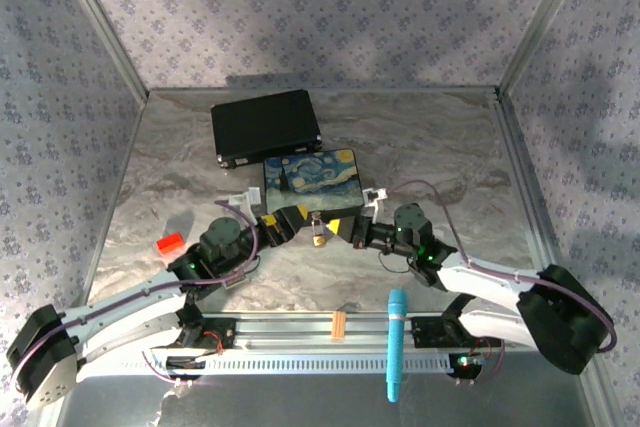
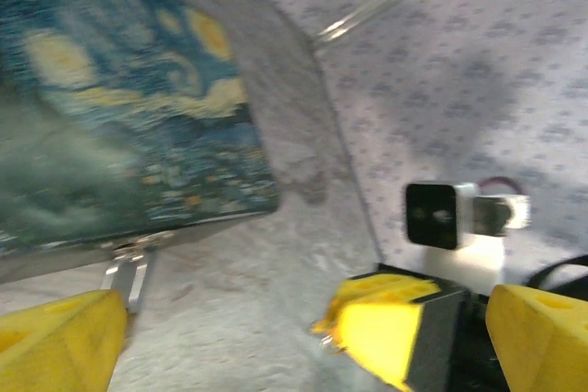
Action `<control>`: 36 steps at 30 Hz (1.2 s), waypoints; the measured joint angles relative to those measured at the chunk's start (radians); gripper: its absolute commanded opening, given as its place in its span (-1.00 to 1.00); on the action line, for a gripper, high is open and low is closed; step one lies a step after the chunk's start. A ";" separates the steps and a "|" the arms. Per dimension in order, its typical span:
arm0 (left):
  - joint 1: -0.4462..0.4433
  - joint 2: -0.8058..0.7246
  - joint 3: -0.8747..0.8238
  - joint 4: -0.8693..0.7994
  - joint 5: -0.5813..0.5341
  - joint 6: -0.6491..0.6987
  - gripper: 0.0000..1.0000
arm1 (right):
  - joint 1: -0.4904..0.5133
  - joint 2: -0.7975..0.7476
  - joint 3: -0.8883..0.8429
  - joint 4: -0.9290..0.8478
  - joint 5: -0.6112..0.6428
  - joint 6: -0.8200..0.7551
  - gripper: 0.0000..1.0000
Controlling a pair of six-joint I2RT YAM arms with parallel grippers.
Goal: Unlock the padlock with the key
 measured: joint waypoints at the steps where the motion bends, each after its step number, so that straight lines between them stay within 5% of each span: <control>1: -0.002 0.018 0.000 -0.014 -0.013 0.001 0.97 | -0.007 -0.025 -0.003 -0.044 0.020 -0.005 -1.00; 8: -0.024 0.307 0.031 -0.037 -0.010 0.025 0.71 | -0.037 -0.171 -0.004 -0.310 0.131 -0.053 -1.00; 18: -0.044 0.654 0.090 0.185 0.023 0.076 0.46 | -0.053 -0.170 -0.018 -0.393 0.156 -0.068 -1.00; 28: -0.051 0.781 0.109 0.319 0.022 0.072 -0.11 | -0.051 -0.068 -0.044 -0.349 0.159 -0.063 -1.00; 36: -0.085 0.820 0.115 0.360 -0.020 0.075 -0.32 | -0.035 0.027 -0.044 -0.261 0.159 -0.036 -1.00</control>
